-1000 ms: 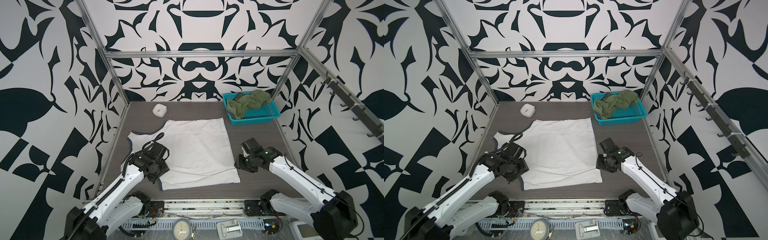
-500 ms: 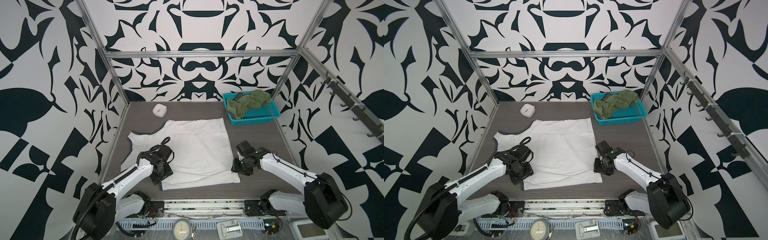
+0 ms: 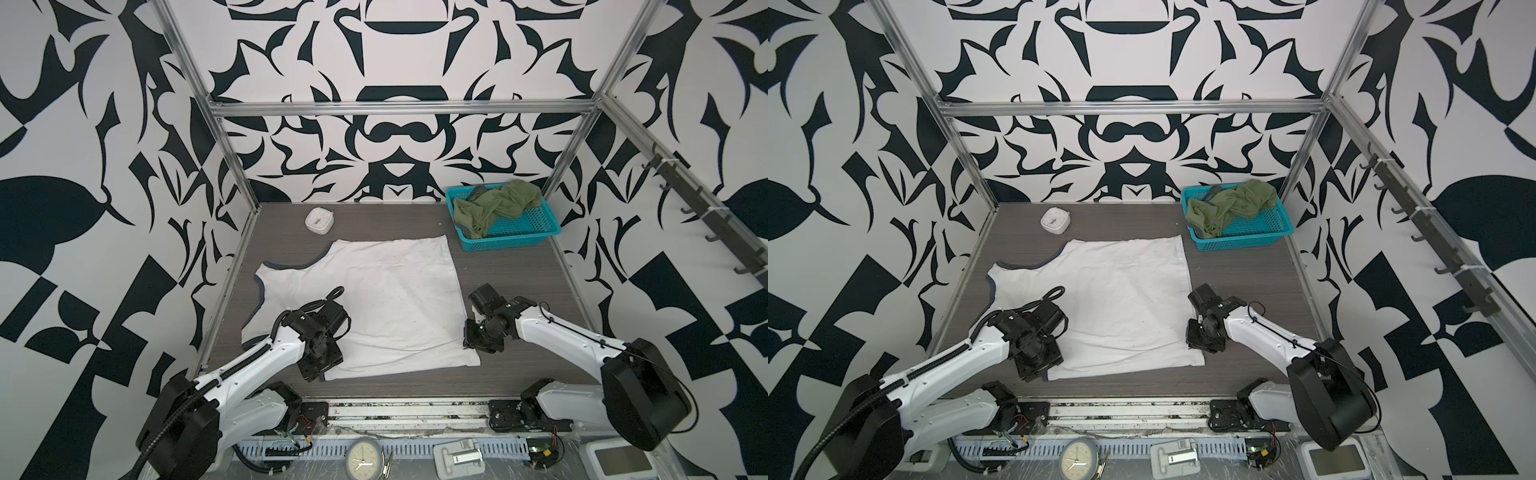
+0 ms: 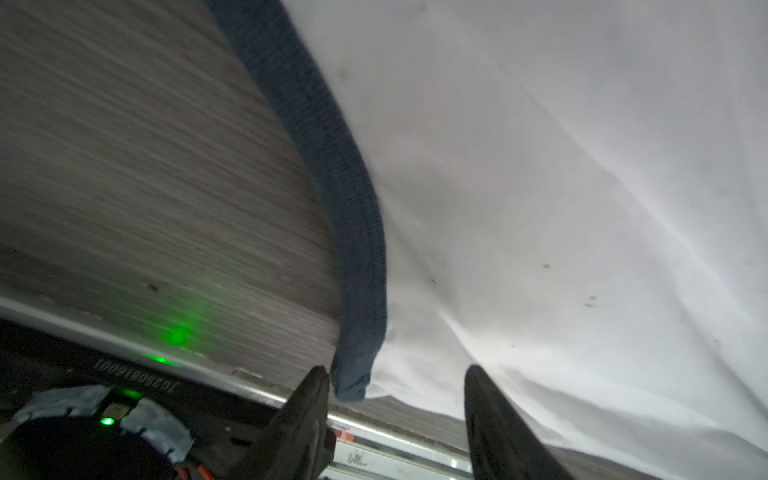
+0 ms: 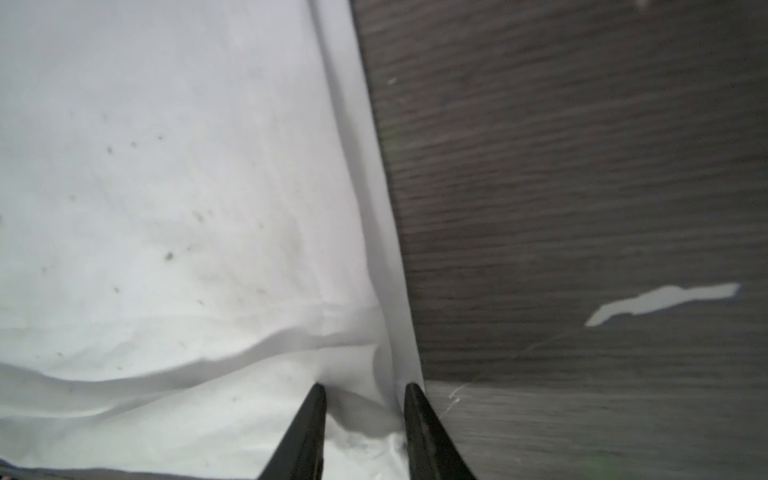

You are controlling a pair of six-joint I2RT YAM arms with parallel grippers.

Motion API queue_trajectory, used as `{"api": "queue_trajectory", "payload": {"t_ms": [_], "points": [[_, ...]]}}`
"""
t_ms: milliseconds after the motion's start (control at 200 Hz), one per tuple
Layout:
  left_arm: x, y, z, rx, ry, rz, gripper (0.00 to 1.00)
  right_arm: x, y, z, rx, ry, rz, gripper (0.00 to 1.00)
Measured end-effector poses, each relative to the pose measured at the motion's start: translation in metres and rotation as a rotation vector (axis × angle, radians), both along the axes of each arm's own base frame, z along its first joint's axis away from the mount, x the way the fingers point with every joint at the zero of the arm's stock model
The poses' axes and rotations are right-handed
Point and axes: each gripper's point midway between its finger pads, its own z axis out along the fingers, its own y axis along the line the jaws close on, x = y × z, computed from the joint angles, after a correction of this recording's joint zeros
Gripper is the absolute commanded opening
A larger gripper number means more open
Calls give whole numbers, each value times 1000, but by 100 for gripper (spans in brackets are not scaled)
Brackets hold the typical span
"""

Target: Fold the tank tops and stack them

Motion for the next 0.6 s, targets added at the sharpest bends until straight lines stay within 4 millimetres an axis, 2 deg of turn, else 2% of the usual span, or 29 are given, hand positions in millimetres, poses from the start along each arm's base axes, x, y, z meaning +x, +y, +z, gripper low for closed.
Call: {"api": "queue_trajectory", "payload": {"t_ms": [105, 290, 600], "points": [[-2, -1, -2, 10, 12, -13, 48, -1, 1, 0, 1, -1, 1, 19], [-2, -4, -3, 5, 6, -19, 31, -5, 2, 4, 10, -13, 14, 5], [-3, -5, -3, 6, 7, -28, 9, -17, -3, 13, -19, -23, 34, 0]]}}
